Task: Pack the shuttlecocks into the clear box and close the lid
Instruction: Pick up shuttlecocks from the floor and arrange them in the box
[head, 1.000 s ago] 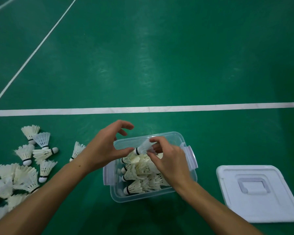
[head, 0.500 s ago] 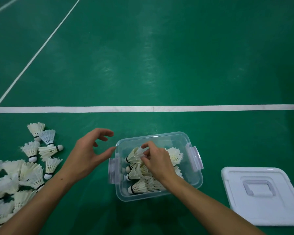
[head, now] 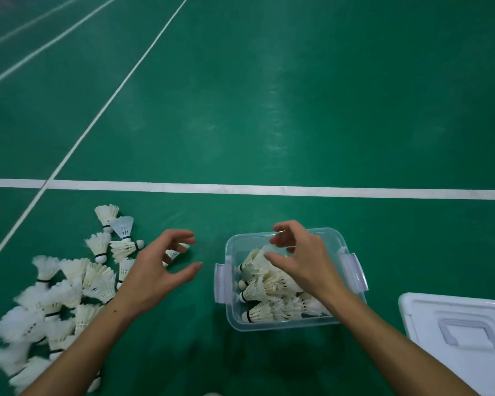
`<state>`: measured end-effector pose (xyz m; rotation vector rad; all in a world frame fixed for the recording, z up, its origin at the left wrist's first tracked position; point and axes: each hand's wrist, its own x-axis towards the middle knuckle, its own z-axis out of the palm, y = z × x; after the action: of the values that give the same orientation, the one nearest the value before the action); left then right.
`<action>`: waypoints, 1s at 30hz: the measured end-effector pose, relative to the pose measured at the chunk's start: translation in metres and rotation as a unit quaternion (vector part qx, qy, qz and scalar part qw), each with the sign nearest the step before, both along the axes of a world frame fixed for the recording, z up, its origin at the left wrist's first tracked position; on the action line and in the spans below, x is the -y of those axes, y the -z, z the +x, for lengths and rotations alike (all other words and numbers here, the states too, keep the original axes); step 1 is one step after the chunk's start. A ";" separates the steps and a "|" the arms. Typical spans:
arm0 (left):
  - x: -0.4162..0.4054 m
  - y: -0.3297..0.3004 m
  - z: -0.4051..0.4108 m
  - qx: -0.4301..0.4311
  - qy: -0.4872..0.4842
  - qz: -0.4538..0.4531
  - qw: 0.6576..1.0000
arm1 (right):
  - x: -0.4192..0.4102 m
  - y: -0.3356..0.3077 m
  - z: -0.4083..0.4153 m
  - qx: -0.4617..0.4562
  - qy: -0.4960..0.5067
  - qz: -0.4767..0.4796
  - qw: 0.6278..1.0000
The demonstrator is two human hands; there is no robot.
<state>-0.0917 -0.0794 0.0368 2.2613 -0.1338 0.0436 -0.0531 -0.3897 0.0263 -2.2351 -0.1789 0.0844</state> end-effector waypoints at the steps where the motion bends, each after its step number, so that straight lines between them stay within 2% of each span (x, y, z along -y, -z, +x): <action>1: -0.004 -0.002 -0.002 -0.001 -0.009 -0.006 1.000 | -0.007 -0.006 0.001 0.009 -0.007 0.003 1.000; 8: -0.067 0.005 -0.022 -0.029 -0.080 -0.002 0.996 | -0.094 -0.019 0.015 0.030 -0.099 -0.017 0.995; 18: -0.130 0.052 -0.018 -0.047 -0.176 -0.015 0.983 | -0.201 0.019 0.039 0.005 -0.174 -0.045 0.984; 22: -0.144 0.071 -0.008 -0.062 -0.201 0.020 0.977 | -0.224 0.039 0.052 0.005 -0.191 -0.079 0.978; 26: -0.149 0.080 0.011 -0.072 -0.154 0.093 0.981 | -0.239 0.058 0.069 0.013 -0.183 -0.132 0.974; 30: -0.146 0.095 0.026 -0.128 -0.082 0.150 0.977 | -0.246 0.075 0.079 -0.043 -0.176 -0.162 0.970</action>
<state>-0.0655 0.0668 -0.0581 2.5502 0.1962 -0.1914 0.0263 -0.1436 -0.0485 -2.4939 -0.5474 0.4301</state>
